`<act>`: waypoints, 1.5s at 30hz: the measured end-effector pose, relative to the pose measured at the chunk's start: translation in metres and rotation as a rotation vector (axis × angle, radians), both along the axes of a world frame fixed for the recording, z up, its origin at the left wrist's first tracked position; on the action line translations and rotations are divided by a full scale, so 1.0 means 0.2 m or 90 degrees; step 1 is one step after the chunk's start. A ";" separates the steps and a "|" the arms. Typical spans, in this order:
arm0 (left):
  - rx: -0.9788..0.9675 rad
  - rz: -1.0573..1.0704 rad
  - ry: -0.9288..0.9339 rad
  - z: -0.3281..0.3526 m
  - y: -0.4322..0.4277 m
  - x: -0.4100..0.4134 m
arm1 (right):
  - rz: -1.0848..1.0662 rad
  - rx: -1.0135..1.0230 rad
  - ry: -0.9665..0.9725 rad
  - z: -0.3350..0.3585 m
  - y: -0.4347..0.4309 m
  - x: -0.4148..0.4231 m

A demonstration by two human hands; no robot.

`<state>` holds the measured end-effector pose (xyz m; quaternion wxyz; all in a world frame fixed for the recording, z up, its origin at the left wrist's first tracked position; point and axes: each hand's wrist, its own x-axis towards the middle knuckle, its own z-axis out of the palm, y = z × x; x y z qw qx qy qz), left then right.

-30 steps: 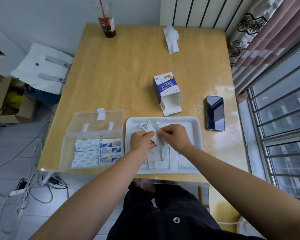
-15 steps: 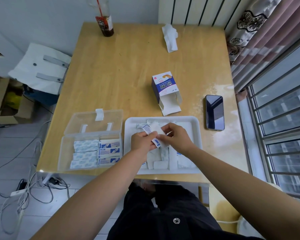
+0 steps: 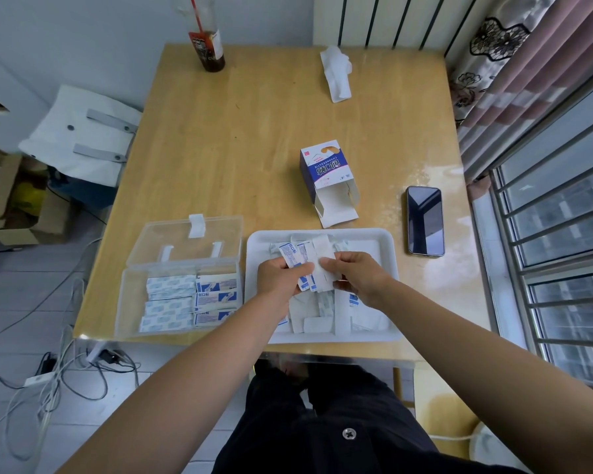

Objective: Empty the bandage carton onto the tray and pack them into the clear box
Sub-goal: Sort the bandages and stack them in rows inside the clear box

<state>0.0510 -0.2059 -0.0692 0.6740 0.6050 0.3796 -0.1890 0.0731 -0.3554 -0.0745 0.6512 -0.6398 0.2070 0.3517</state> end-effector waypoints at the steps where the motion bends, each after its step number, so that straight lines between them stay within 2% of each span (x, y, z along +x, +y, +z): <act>1: -0.002 0.002 -0.001 0.00 0.00 0.00 | 0.004 -0.005 -0.003 0.00 0.00 0.00; 7: 0.008 0.028 0.006 -0.02 0.01 0.00 | -0.071 -0.104 -0.090 0.00 0.00 0.02; 11: 0.029 0.016 0.016 -0.03 0.00 0.01 | -0.023 -0.169 -0.151 -0.02 0.03 0.01; 15: 0.029 0.014 0.010 -0.03 -0.02 0.02 | 0.016 -0.134 -0.162 -0.02 0.05 -0.01; 22: -0.056 0.019 -0.001 -0.02 -0.01 0.00 | 0.050 -0.105 -0.174 -0.02 0.04 -0.01; 26: -0.090 0.021 -0.011 -0.02 0.00 0.01 | 0.018 -0.055 -0.136 -0.02 0.03 0.00; 30: -0.038 0.024 0.000 -0.04 0.00 0.01 | 0.023 -0.033 -0.133 0.00 0.03 -0.01; 33: -0.005 0.037 0.006 -0.04 0.00 0.01 | 0.014 -0.216 -0.263 0.01 0.04 -0.02; 35: -0.027 0.045 0.010 -0.03 0.00 0.02 | 0.070 -0.344 -0.367 0.00 0.05 -0.04; 37: -0.050 0.052 0.008 -0.03 -0.01 0.02 | 0.148 -0.402 -0.428 -0.02 0.07 -0.05; 41: -0.045 0.071 0.012 -0.04 0.00 0.01 | 0.214 -0.346 -0.421 -0.02 0.08 -0.07; 45: -0.061 0.056 0.017 -0.04 0.03 0.00 | 0.176 -0.230 -0.283 0.00 0.04 -0.03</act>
